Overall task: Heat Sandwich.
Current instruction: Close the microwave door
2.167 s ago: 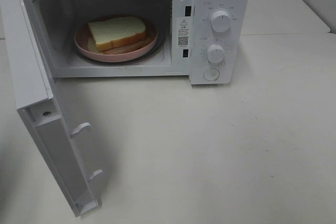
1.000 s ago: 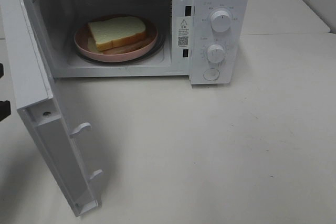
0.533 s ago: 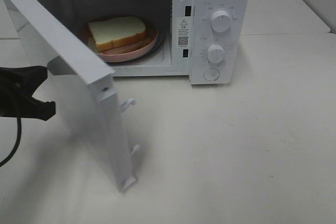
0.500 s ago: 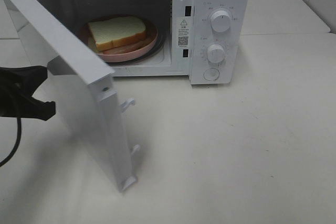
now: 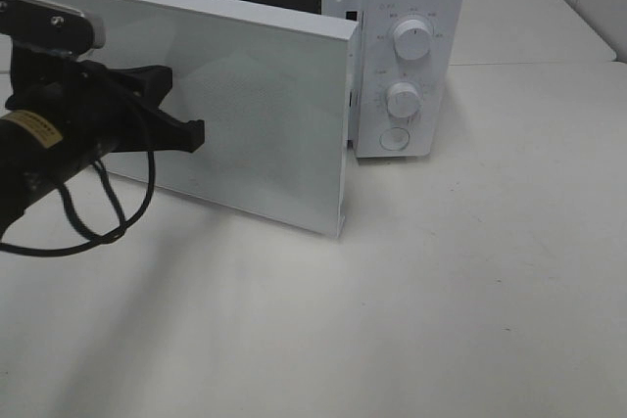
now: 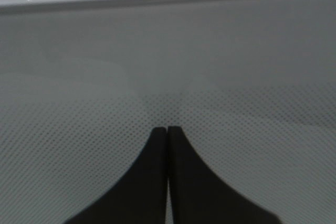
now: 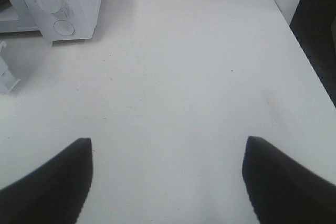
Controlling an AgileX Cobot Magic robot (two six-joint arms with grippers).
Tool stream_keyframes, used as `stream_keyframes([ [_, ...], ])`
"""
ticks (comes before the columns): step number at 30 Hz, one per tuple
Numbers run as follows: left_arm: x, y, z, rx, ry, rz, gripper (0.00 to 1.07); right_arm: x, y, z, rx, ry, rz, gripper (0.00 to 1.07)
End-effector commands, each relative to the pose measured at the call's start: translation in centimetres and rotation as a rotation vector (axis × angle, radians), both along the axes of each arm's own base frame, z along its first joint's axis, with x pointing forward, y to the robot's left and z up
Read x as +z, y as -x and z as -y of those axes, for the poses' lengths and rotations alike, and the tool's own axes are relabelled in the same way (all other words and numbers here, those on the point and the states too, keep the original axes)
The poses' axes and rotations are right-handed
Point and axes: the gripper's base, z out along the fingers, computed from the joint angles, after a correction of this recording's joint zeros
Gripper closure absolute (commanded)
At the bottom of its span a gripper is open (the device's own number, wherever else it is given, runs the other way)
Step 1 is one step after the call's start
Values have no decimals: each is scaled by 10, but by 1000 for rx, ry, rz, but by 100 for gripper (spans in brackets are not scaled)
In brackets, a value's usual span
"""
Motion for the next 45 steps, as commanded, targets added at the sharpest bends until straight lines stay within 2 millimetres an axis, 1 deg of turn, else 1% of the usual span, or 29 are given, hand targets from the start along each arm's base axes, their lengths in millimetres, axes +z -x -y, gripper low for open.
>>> stream_keyframes([
  [1,2,-11,15,-2,25,22,107,-1,3,0,-2,7,31,31],
  [2,2,-14,20,-8,28,24,107,-1,3,0,-2,7,31,31],
  [3,2,-21,29,-18,37,33,107,-1,3,0,-2,7,31,31],
  [4,2,-21,29,-18,37,33,107,-1,3,0,-2,7,31,31],
  [6,3,-27,38,-23,49,42,107,-1,3,0,-2,7,31,31],
  [7,3,-33,46,-21,62,46,107,-1,3,0,-2,7,31,31],
  [8,3,-33,46,-21,62,46,107,-1,3,0,-2,7,31,31],
  [10,2,-40,52,-22,66,44,107,-1,3,0,-2,7,31,31],
  [12,2,-51,61,-25,70,27,107,-1,3,0,-2,7,31,31],
  [13,2,-51,61,-25,70,27,107,-1,3,0,-2,7,31,31],
  [15,2,-57,64,-14,83,30,107,-1,3,0,-2,7,31,31],
  [16,2,-64,69,-4,95,36,107,-1,3,0,-2,7,31,31],
  [17,2,-64,69,-4,95,36,107,-1,3,0,-2,7,31,31],
  [21,-2,-78,80,-6,90,17,107,-1,3,0,-2,7,31,32],
  [23,-2,-81,81,-5,84,23,107,-1,3,0,-2,7,31,32],
  [25,-3,-89,86,14,77,26,107,-1,3,0,-2,7,31,32],
  [28,-1,-91,87,15,72,27,107,-1,3,0,-2,7,31,32],
  [31,0,-87,87,2,59,11,107,-1,3,0,-2,7,31,32],
  [33,1,-79,88,-14,49,-5,107,-1,3,0,-2,7,31,32],
  [35,2,-63,87,-37,36,-21,107,-1,3,0,-2,7,31,32],
  [36,2,-63,87,-37,36,-21,107,-1,3,0,-2,7,31,32],
  [37,2,-57,86,-46,30,-27,107,-1,3,0,-2,7,31,32],
  [38,2,-44,83,-62,20,-41,107,-1,3,0,-2,7,31,32],
  [39,3,-39,83,-69,17,-45,107,-1,3,0,-2,7,31,32],
  [40,3,-39,83,-69,17,-45,107,-1,3,0,-2,7,31,32],
  [42,8,-23,78,-97,0,-90,107,-1,3,0,-2,7,31,32],
  [44,9,-14,76,-115,-22,-165,107,-1,3,0,-2,7,31,32],
  [45,9,-14,76,-115,-22,-165,107,-1,3,0,-2,7,31,32],
])
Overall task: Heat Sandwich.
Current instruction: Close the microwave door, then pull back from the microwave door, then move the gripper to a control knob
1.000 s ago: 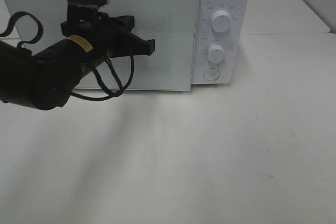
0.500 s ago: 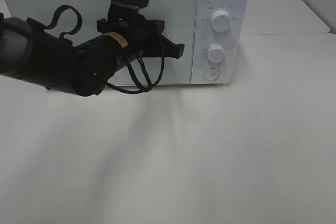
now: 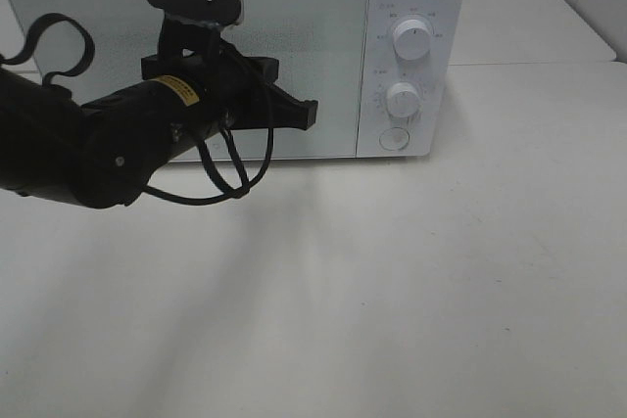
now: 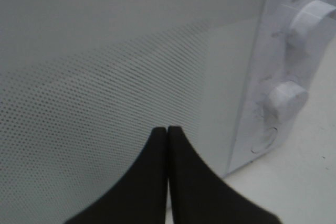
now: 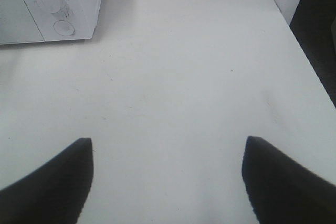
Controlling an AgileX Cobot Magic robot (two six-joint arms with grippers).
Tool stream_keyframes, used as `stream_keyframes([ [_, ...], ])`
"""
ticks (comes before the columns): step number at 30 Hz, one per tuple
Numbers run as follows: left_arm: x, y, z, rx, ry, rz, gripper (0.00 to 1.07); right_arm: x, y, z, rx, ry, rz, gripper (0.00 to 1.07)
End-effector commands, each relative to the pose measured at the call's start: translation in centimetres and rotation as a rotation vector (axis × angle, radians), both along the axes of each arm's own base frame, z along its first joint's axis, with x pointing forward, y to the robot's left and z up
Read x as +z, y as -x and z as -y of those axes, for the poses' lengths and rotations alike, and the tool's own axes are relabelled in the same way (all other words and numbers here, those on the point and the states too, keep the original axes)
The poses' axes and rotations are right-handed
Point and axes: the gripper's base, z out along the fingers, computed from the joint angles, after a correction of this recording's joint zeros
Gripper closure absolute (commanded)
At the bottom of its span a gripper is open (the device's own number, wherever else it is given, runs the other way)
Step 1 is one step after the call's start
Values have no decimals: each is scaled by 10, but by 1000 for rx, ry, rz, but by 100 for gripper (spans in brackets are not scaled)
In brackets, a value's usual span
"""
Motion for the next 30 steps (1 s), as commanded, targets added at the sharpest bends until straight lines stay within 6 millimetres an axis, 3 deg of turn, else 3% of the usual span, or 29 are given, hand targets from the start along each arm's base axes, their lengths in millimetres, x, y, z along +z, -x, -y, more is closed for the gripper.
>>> stream_keyframes([
  [1,8,16,-4,-32,-22,-108,107,-1,3,0,-2,7,29,32],
  [5,15,28,-7,-81,-68,-243,105,-1,3,0,-2,7,29,32],
  [8,20,44,-11,-146,-140,-387,69,-1,3,0,-2,7,29,32],
  [9,20,44,-11,-146,-140,-387,69,-1,3,0,-2,7,29,32],
  [10,21,47,-12,-157,-152,-415,51,-1,3,0,-2,7,29,32],
  [11,25,53,-15,-176,-173,-466,14,-1,3,0,-2,7,29,32],
  [12,26,56,-16,-183,-178,-488,4,-1,3,0,-2,7,29,32],
  [19,38,75,-26,-270,-297,-570,7,-1,3,0,-2,7,29,32],
  [22,47,85,-40,-257,-350,-655,7,-1,3,0,-2,7,29,32],
  [27,59,83,-77,-74,-339,-785,8,-1,3,0,-2,7,29,32],
  [28,59,83,-77,-74,-339,-785,8,-1,3,0,-2,7,29,32],
  [30,71,82,-105,42,-315,-838,8,-1,3,0,-2,7,29,32],
])
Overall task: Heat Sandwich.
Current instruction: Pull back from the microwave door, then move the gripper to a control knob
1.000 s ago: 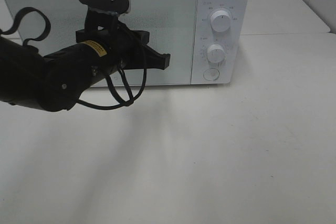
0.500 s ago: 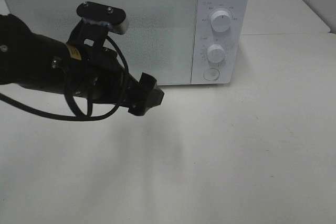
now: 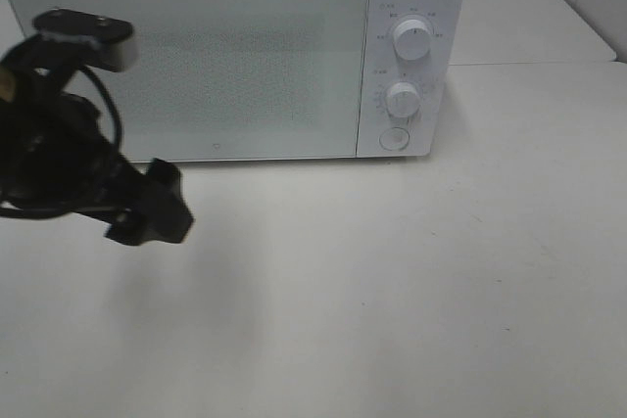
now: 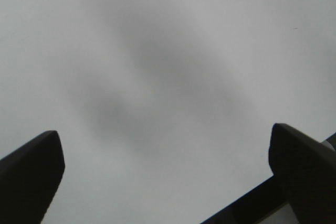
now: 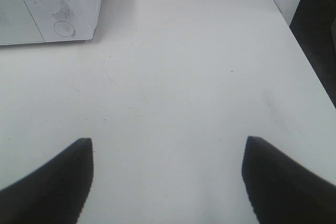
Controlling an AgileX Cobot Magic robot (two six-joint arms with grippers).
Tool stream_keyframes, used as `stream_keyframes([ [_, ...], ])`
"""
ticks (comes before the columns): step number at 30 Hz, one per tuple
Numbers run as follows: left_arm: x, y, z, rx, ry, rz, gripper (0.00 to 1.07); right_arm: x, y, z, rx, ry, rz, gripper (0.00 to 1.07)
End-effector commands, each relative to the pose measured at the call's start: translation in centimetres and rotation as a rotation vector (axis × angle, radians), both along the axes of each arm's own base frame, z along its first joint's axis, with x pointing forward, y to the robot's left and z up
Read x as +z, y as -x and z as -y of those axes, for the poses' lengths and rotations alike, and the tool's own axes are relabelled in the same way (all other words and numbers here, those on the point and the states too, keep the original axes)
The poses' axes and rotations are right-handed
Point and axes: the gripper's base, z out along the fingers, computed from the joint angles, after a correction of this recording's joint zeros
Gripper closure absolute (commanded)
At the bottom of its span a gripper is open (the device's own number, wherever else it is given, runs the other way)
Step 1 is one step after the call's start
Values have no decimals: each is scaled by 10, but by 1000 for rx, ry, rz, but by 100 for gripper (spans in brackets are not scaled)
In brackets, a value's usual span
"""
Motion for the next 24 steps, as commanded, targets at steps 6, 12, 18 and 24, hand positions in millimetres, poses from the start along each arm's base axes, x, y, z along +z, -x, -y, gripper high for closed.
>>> stream_keyframes([
  [6,30,8,-78,313,-40,-116,8,-1,4,0,-3,7,27,32],
  [12,51,30,-122,459,-78,-109,8,-1,4,0,-3,7,27,32],
  [18,60,70,-141,510,-121,-86,8,-1,4,0,-3,7,27,32],
  [24,54,114,-147,514,-88,26,8,-1,4,0,-3,7,27,32],
])
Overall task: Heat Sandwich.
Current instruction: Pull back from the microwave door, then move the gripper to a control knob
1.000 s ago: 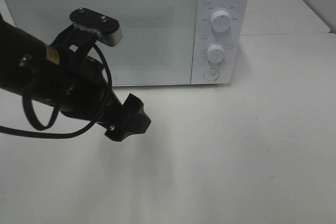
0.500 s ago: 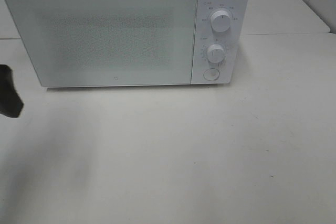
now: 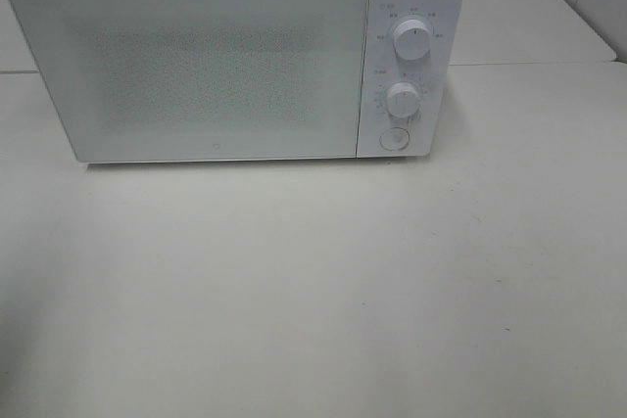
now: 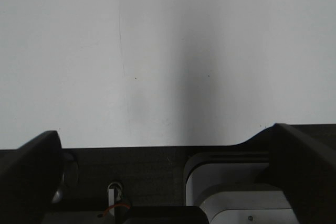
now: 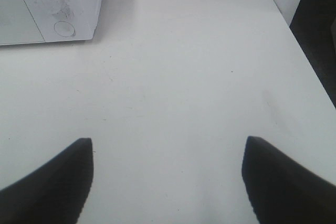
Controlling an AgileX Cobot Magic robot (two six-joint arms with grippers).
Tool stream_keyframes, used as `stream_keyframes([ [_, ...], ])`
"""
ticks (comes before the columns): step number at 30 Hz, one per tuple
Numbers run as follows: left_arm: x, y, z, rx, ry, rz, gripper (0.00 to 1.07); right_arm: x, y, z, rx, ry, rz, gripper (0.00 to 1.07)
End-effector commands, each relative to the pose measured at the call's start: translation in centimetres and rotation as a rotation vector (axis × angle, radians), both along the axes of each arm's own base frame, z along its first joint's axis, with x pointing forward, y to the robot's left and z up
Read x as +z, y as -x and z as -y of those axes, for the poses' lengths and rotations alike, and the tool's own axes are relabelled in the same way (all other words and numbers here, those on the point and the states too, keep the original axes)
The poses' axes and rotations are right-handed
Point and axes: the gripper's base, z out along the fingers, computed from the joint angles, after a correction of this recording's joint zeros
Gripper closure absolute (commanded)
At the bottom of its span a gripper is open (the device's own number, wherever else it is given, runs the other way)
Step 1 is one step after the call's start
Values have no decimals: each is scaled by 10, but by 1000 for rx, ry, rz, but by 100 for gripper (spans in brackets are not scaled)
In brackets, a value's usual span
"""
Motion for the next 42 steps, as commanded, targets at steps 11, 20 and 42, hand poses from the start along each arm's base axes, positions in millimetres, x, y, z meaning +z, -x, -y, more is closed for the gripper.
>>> stream_keyframes([
  [11,-14,80,-4,-89,54,334,8,-1,4,0,-3,7,27,32],
  [20,-15,100,-4,-116,72,543,8,-1,4,0,-3,7,27,32],
  [42,-14,122,-6,12,35,698,8,-1,4,0,-3,7,27,32],
])
